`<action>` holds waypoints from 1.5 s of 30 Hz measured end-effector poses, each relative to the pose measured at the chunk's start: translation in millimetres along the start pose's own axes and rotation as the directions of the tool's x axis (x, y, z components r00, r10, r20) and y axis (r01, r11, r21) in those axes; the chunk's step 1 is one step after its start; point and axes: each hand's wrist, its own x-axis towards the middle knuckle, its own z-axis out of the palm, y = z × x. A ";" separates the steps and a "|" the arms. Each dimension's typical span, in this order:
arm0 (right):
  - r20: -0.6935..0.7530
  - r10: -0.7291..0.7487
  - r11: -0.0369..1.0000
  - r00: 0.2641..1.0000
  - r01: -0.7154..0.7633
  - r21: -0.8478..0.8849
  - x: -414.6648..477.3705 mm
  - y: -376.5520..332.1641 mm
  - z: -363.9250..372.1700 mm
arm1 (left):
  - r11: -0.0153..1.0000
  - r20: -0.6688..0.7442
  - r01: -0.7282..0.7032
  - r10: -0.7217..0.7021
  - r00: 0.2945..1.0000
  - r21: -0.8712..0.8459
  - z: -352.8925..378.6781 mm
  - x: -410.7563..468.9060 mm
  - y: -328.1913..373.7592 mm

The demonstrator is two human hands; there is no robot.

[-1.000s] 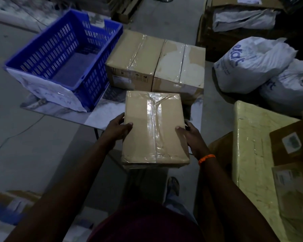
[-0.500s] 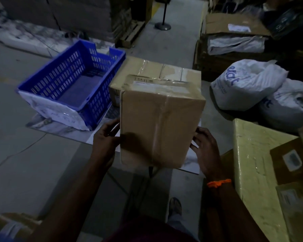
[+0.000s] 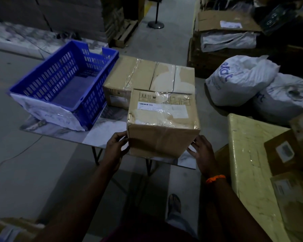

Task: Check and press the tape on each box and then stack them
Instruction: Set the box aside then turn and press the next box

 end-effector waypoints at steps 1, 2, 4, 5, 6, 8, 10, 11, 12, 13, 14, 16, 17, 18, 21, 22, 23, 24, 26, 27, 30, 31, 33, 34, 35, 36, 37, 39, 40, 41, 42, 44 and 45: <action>-0.005 0.014 1.000 1.000 -0.014 -0.002 -1.6 -2.9 1.0 | 0.998 0.034 -0.018 0.016 0.999 0.060 -4.9 -1.3 2.1; -0.040 0.042 0.999 0.998 -0.042 0.002 -3.4 -7.8 3.6 | 0.992 0.086 -0.047 0.037 0.996 0.114 -11.0 -1.0 1.4; -0.150 0.075 0.997 0.986 -0.078 -0.016 -8.4 -21.4 11.3 | 0.992 0.100 -0.017 0.004 0.995 0.124 -19.0 -5.2 9.5; -0.200 0.045 0.997 0.979 -0.057 -0.052 -11.4 -29.9 14.4 | 0.994 0.070 0.004 -0.012 0.997 0.109 -20.7 -6.4 16.1; -0.243 -0.021 0.993 0.970 -0.007 -0.114 -15.2 -40.5 17.8 | 0.994 0.039 -0.038 0.034 0.999 0.103 -21.4 -6.3 23.1; -0.315 -0.230 0.942 0.921 0.130 -0.308 -21.3 -64.0 21.2 | 0.927 0.035 -0.262 0.263 0.964 0.268 -17.8 -9.3 43.4; -0.286 -0.460 0.819 0.841 0.277 -0.502 -26.0 -88.4 24.8 | 0.725 0.172 -0.516 0.497 0.850 0.456 -6.8 -15.3 66.0; -0.209 -0.563 0.730 0.800 0.361 -0.581 -26.9 -97.9 28.7 | 0.597 0.269 -0.622 0.577 0.772 0.506 1.8 -19.1 75.8; -0.104 -0.631 0.634 0.768 0.434 -0.640 -27.4 -105.1 35.8 | 0.459 0.365 -0.697 0.619 0.695 0.551 11.5 -22.3 84.1; 0.011 -0.659 0.541 0.752 0.483 -0.689 -26.9 -109.8 45.3 | 0.305 0.454 -0.742 0.634 0.626 0.597 23.0 -24.6 91.2; 0.132 -0.660 0.433 0.739 0.519 -0.737 -24.6 -111.0 55.9 | 0.147 0.533 -0.759 0.627 0.568 0.635 34.8 -25.0 95.6; 0.364 -0.601 0.179 0.711 0.564 -0.806 -17.6 -106.3 76.8 | -0.060 0.650 -0.745 0.540 0.535 0.664 58.7 -22.8 97.7; 0.425 -0.531 0.124 0.733 0.563 -0.817 -13.2 -103.3 85.2 | -0.099 0.673 -0.726 0.476 0.566 0.681 68.1 -18.6 95.8; 0.439 -0.453 0.122 0.776 0.541 -0.832 -8.1 -101.8 91.3 | -0.128 0.678 -0.696 0.405 0.613 0.706 75.2 -13.1 93.4; 0.407 -0.295 0.102 0.865 0.452 -0.886 6.2 -102.9 98.2 | -0.235 0.656 -0.612 0.287 0.698 0.755 81.0 1.9 87.0; 0.400 -0.284 0.087 0.871 0.439 -0.894 7.7 -103.2 98.9 | -0.259 0.658 -0.604 0.295 0.693 0.753 80.6 4.9 84.5; 0.394 -0.286 0.085 0.873 0.433 -0.897 7.3 -103.3 99.1 | -0.274 0.661 -0.602 0.307 0.684 0.750 80.5 5.5 81.7; 0.389 -0.295 0.085 0.873 0.429 -0.899 5.9 -101.5 99.4 | -0.278 0.663 -0.602 0.317 0.678 0.749 79.9 4.9 78.1; 0.384 -0.308 0.086 0.870 0.428 -0.900 2.7 -95.9 99.5 | -0.281 0.654 -0.591 0.354 0.669 0.756 78.5 3.8 70.3; 0.384 -0.311 0.080 0.870 0.426 -0.901 2.1 -93.6 99.8 | -0.275 0.648 -0.588 0.363 0.669 0.761 78.7 3.2 69.0; 0.385 -0.300 0.078 0.873 0.424 -0.902 4.6 -93.8 100.4 | -0.251 0.643 -0.593 0.354 0.679 0.765 79.4 3.7 72.0; 0.388 -0.292 0.083 0.874 0.427 -0.901 5.1 -95.3 100.3 | -0.247 0.642 -0.593 0.347 0.684 0.766 79.4 4.5 73.1; 0.397 -0.292 0.084 0.870 0.436 -0.896 5.7 -94.6 98.2 | -0.243 0.647 -0.601 0.346 0.680 0.762 79.3 5.9 73.7; 0.405 -0.299 0.078 0.864 0.445 -0.892 4.7 -93.4 96.7 | -0.248 0.657 -0.610 0.346 0.670 0.752 77.6 6.0 73.5; 0.418 -0.313 0.068 0.853 0.459 -0.886 2.7 -92.0 94.7 | -0.268 0.678 -0.624 0.337 0.653 0.734 74.7 5.3 73.6; 0.440 -0.338 0.057 0.832 0.485 -0.873 -0.3 -89.9 92.4 | -0.297 0.708 -0.643 0.328 0.625 0.706 70.7 3.0 73.4; 0.468 -0.372 0.047 0.802 0.520 -0.853 -4.4 -87.8 89.9 | -0.327 0.743 -0.667 0.325 0.585 0.669 66.2 -0.2 73.2; 0.512 -0.453 0.011 0.730 0.579 -0.815 -13.9 -82.9 82.5 | -0.354 0.784 -0.702 0.345 0.516 0.618 56.1 -8.1 71.2; 0.518 -0.489 -0.010 0.702 0.589 -0.808 -19.3 -79.3 77.7 | -0.349 0.785 -0.709 0.366 0.500 0.614 49.1 -11.2 67.6; 0.511 -0.518 -0.023 0.686 0.585 -0.810 -25.0 -75.5 73.0 | -0.333 0.777 -0.711 0.385 0.497 0.620 41.5 -13.6 63.0; 0.498 -0.538 -0.030 0.680 0.575 -0.818 -30.1 -71.1 68.8 | -0.310 0.767 -0.714 0.399 0.502 0.628 33.7 -14.5 58.3; 0.478 -0.548 -0.034 0.687 0.553 -0.832 -37.2 -63.5 63.7 | -0.264 0.748 -0.718 0.415 0.518 0.644 23.9 -14.9 50.8; 0.468 -0.548 -0.024 0.693 0.547 -0.837 -38.9 -60.7 63.1 | -0.236 0.735 -0.721 0.433 0.522 0.651 23.2 -15.4 48.5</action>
